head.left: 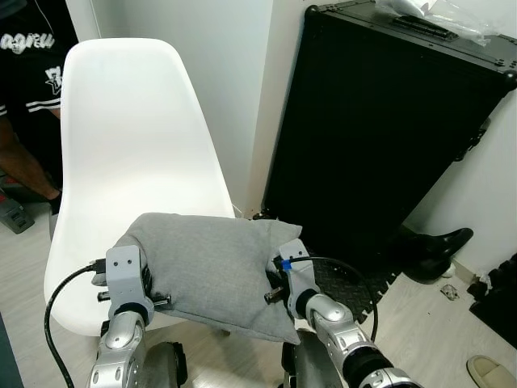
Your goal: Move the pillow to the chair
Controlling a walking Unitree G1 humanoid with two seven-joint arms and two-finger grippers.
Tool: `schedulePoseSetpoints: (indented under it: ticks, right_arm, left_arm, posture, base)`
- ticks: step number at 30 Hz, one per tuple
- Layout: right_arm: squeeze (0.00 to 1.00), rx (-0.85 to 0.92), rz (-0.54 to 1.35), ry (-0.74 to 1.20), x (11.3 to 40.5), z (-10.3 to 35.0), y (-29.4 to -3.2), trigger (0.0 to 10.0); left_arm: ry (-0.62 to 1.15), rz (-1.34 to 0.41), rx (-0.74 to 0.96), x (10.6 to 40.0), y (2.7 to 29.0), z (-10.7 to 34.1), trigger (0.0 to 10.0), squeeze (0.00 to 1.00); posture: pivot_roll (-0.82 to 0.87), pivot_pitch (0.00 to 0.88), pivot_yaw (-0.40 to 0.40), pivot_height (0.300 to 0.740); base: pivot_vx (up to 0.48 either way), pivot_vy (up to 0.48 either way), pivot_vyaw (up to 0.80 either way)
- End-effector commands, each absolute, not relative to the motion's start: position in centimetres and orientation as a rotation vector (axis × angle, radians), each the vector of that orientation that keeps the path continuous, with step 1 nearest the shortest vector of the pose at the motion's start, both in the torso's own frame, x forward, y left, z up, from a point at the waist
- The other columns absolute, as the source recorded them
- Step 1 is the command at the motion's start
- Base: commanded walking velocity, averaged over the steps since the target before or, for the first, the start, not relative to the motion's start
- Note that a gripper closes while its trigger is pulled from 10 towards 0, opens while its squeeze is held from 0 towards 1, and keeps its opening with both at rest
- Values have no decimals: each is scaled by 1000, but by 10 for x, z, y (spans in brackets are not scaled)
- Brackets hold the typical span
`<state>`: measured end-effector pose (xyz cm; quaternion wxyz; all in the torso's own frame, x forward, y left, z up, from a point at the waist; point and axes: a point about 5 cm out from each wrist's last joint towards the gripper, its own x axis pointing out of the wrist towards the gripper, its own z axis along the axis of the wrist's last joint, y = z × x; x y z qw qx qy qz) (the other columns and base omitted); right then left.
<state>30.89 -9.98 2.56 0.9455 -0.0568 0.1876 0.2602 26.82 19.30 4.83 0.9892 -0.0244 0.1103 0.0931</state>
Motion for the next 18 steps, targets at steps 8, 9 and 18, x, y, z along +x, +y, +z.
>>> schedulePoseSetpoints:
  ticks: [8, 9, 18]
  right_arm:
    - [0, -167, 659, 368, 320, 41, -64, 10000]
    - [0, -167, 659, 368, 320, 41, -64, 10000]
    - [0, -222, 769, 339, 327, 57, -32, 10000]
  left_arm:
    - [188, 244, -2, 267, 216, 57, 10000, 0]
    - [188, 244, -2, 267, 216, 57, 10000, 0]
    - [199, 334, 45, 248, 250, 56, 10000, 0]
  posture:
    - [129, 143, -191, 594]
    - [129, 143, -191, 594]
    - [157, 156, -234, 594]
  base:
    - [0, 0, 0]
    - [0, 0, 0]
    - [0, 0, 0]
